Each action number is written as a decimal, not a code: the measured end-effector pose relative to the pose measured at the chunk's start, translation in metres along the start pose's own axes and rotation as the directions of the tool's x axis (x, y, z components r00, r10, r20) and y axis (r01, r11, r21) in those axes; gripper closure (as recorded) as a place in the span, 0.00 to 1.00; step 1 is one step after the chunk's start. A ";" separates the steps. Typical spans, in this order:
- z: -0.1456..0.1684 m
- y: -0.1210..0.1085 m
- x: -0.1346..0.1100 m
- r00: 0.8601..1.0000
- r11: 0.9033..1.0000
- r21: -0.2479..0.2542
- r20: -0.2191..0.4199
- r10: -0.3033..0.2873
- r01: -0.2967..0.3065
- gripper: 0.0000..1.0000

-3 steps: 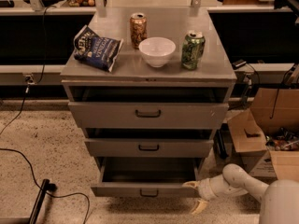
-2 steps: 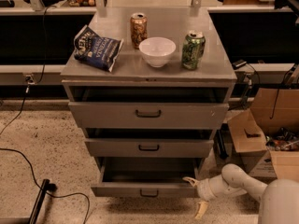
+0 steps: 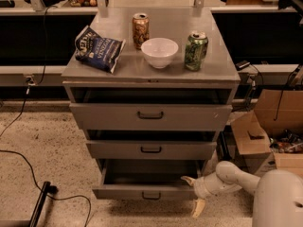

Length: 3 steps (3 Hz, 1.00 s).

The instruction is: Open bottom drawer

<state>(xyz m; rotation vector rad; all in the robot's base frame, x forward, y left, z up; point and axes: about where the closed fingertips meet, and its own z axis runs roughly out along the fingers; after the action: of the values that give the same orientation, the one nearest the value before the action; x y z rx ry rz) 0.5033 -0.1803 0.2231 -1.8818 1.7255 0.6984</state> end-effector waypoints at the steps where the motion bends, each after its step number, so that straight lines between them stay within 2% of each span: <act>1: 0.013 -0.016 0.009 0.997 1.000 0.003 -0.071 0.029 -0.029 0.03; 2: 0.024 -0.028 0.016 0.991 0.999 0.005 -0.126 0.045 -0.045 0.18; 3: 0.040 -0.022 0.022 0.986 0.997 -0.040 -0.157 0.062 -0.069 0.37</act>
Offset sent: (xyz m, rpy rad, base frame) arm 0.0470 0.0062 -0.0390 -0.1997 0.0159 -0.0577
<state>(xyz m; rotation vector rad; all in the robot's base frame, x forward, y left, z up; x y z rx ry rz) 0.5248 -0.1688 0.1788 -1.9633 1.8912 0.6343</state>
